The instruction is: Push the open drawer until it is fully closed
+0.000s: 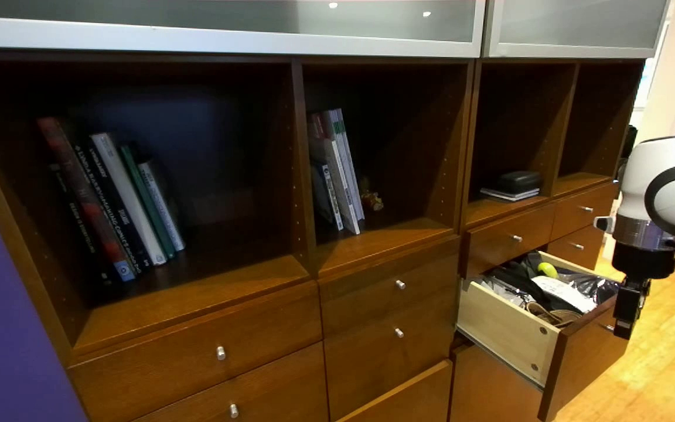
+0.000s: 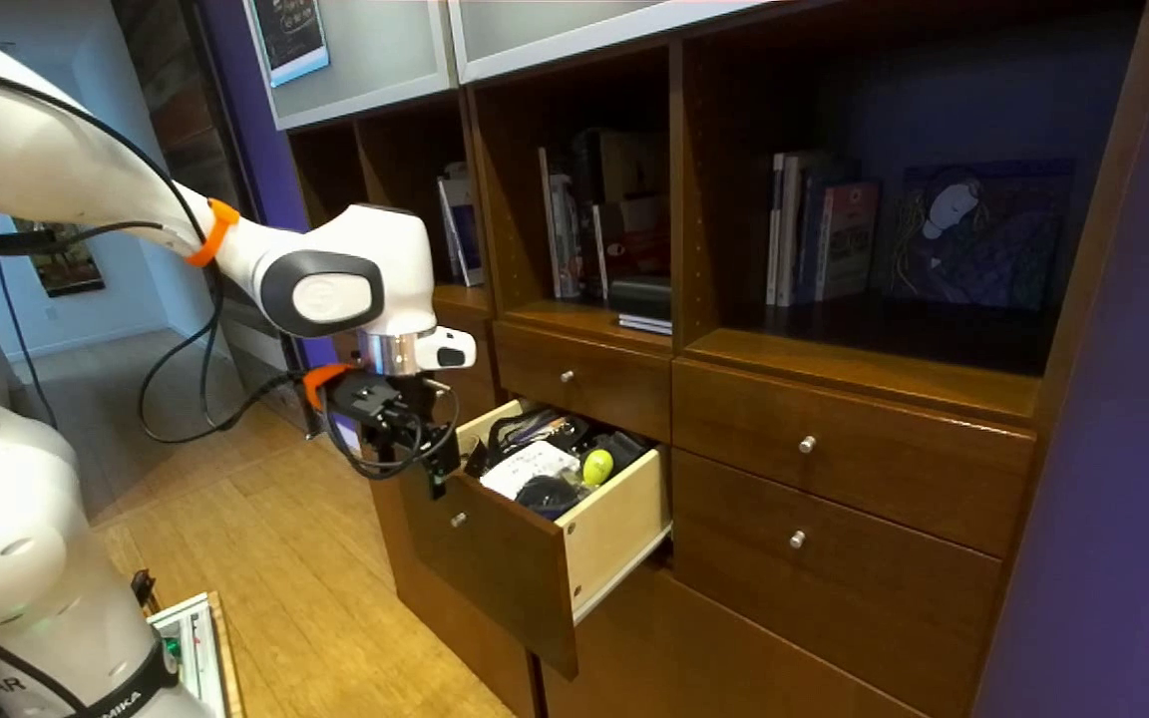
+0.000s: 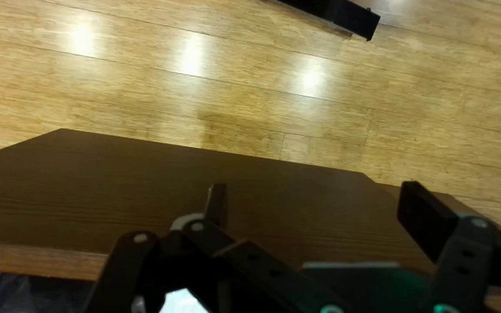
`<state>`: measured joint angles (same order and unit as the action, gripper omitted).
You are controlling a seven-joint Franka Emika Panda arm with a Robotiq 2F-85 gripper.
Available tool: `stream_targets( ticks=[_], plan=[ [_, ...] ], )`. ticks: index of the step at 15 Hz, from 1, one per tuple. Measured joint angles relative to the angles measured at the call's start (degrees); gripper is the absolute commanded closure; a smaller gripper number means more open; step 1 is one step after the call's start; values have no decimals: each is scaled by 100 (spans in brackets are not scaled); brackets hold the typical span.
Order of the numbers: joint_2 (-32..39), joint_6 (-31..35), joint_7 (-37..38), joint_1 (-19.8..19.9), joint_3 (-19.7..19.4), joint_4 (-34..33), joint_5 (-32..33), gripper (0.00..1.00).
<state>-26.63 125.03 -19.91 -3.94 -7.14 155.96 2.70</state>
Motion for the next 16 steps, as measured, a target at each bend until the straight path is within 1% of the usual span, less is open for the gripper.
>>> stream_targets(
  ticks=[5,11,16],
  plan=[
    [360,585,167,81,-14,-20,-81,0],
    [475,1034,158,84,-58,-19,-358,0],
    [589,1757,-16,45,-58,-22,-535,0]
  ],
)
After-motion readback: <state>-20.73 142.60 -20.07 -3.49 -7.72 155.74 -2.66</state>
